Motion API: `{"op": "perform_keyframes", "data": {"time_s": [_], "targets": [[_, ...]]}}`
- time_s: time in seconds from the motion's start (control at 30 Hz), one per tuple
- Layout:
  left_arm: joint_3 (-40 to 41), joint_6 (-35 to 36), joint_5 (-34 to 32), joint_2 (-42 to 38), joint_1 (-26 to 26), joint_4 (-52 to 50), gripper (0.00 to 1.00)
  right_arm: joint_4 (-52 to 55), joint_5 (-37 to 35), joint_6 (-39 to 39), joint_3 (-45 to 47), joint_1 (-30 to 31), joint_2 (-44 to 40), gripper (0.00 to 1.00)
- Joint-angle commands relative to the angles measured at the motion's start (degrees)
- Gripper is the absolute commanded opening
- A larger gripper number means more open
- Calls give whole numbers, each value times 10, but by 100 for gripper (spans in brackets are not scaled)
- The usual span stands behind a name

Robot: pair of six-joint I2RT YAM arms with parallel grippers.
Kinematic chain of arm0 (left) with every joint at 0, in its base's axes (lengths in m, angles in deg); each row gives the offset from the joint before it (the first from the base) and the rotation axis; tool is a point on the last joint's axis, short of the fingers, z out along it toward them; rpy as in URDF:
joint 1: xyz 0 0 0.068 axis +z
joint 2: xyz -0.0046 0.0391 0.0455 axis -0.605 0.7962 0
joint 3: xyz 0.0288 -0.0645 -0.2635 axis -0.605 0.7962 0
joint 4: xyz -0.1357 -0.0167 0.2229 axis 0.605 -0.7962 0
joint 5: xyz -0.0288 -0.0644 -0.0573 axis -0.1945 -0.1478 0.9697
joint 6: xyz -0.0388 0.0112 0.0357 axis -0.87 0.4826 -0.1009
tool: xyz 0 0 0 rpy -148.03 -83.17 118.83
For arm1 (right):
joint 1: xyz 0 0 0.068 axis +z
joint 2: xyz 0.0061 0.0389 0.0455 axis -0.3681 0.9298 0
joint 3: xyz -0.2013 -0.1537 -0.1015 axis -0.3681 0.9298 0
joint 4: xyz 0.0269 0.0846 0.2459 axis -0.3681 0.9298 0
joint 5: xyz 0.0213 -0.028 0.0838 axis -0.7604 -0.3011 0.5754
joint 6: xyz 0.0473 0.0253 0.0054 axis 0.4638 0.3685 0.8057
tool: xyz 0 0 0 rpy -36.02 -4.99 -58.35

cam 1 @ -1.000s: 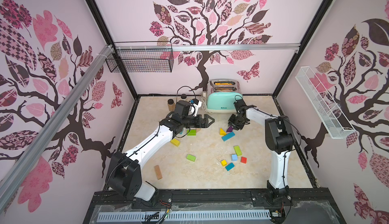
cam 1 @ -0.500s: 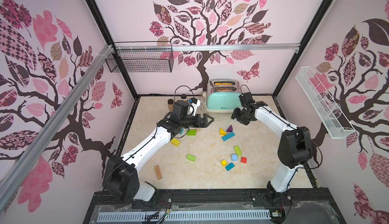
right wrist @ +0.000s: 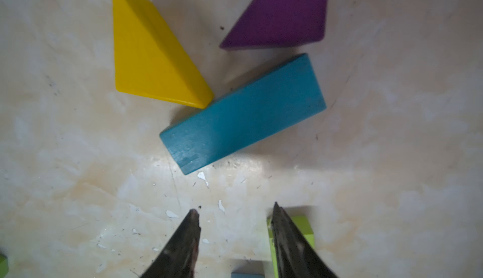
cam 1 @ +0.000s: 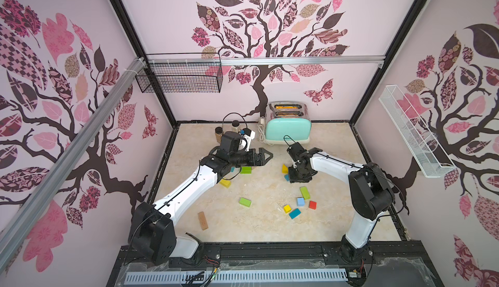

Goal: Assemble a carrot with building blocks
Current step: Assemble the building block at the center of the board.

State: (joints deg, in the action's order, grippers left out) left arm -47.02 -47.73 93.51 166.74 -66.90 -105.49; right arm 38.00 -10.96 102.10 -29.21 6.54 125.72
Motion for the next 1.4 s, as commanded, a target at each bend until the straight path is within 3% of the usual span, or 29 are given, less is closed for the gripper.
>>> {"op": "perform_keyframes", "data": {"time_s": [0.0,0.27,0.6,1.17,1.37], "targets": [[3,0,-3,-12,-2,8,98,-24,-38,-12,11,-3,-5,48],[-5,1,-5,-2,-1,8,98,-77,-52,-21,17,-2,27,50],[-13,12,-8,6,-1,0,98,-104,-14,-22,17,-2,45,50],[-17,16,-6,12,-1,0,98,-109,31,20,-5,-3,76,50],[-18,17,-6,13,-1,1,98,-105,15,20,-6,-3,79,50]]}}
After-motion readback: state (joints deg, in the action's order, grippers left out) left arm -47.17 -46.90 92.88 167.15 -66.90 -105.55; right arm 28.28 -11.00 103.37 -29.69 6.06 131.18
